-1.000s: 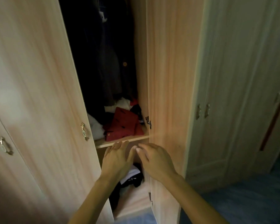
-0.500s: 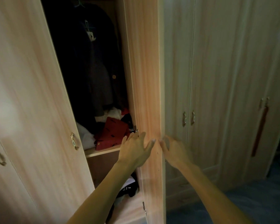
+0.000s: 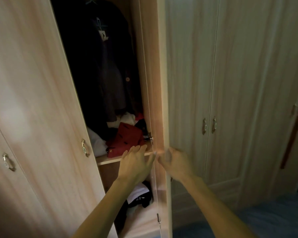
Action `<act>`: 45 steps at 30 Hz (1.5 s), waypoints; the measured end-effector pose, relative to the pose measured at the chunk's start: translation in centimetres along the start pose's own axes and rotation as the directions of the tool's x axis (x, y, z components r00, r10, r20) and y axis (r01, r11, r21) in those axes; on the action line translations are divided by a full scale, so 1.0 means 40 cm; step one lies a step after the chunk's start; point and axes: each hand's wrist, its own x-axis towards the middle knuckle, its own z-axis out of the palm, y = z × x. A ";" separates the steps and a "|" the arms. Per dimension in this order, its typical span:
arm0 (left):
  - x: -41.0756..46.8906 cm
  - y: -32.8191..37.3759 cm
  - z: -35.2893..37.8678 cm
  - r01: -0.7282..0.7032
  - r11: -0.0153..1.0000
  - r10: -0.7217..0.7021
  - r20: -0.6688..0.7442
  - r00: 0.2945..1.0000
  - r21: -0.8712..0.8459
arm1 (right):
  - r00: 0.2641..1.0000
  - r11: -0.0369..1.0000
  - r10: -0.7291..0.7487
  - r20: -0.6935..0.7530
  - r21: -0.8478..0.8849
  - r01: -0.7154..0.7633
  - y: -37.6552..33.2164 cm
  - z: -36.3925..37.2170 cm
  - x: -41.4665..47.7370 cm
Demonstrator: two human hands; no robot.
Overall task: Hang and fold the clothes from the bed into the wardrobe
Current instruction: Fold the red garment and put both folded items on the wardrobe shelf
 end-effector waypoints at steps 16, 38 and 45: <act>0.022 -0.519 -0.022 0.191 0.980 -0.193 0.013 0.981 0.057 | 0.956 0.975 -0.221 0.193 0.074 0.210 -0.376 0.384 0.143; 0.362 -1.042 0.036 0.101 0.995 -0.103 0.101 0.990 0.028 | 0.975 0.995 -0.027 0.220 -0.087 0.047 -0.653 0.731 0.563; 0.386 -1.067 0.050 0.081 0.997 -0.080 0.084 0.993 -0.010 | 0.977 0.995 -0.006 0.213 -0.098 0.027 -0.659 0.780 0.628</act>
